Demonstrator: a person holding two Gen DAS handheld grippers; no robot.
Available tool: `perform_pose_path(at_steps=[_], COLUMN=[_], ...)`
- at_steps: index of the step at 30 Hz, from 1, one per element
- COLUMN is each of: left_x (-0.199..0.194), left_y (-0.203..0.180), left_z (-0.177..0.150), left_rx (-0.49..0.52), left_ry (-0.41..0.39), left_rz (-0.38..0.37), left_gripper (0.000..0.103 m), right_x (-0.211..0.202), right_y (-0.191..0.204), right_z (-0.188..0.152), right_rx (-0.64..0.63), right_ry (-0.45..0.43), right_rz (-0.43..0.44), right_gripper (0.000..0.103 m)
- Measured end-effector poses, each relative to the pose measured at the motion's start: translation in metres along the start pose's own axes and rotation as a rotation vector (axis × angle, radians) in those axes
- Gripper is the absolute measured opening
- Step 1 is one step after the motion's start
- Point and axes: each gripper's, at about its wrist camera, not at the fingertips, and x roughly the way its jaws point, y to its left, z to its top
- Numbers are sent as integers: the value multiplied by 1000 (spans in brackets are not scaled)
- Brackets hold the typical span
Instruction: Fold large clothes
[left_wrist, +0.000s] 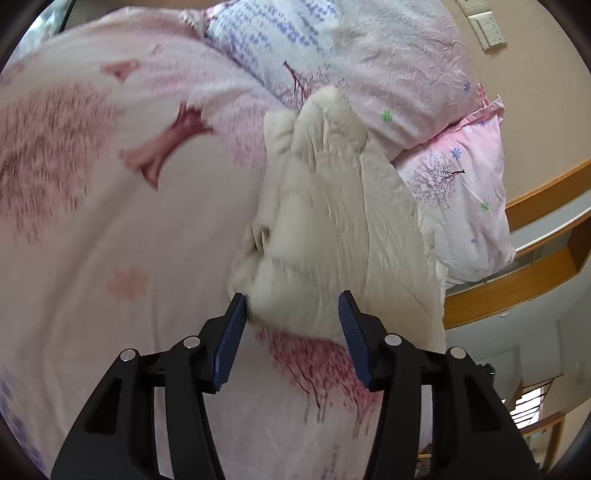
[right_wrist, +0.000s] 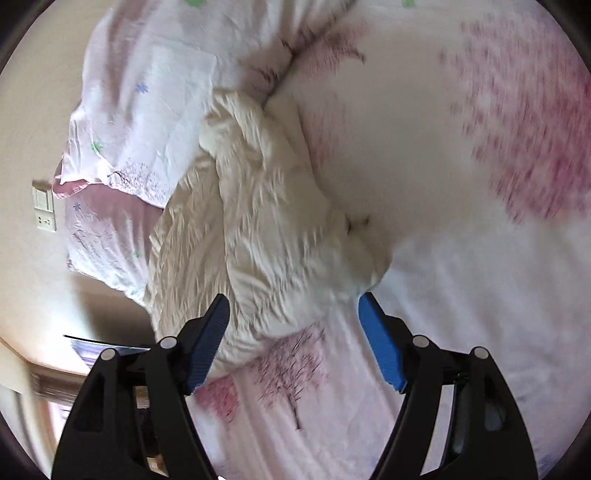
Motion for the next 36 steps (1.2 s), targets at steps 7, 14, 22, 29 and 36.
perform_pose_path(at_steps=[7, 14, 22, 29, 36], left_x=[15, 32, 39, 41, 43], left_y=[-8, -16, -6, 1, 2], left_z=[-22, -23, -21, -19, -14], left_rx=[-89, -128, -211, -277, -319], left_ry=[45, 33, -21, -59, -92], left_rz=[-75, -95, -121, -155, -169], left_gripper=[55, 55, 55, 55, 55], right_x=[21, 27, 30, 30, 32], right_y=[4, 6, 5, 5, 3], right_z=[-5, -3, -3, -2, -1], right_rx=[60, 91, 97, 99, 99], right_ry=[23, -49, -145, -164, -156], right_rz=[64, 63, 74, 105, 122], right_gripper=[78, 78, 65, 61, 57])
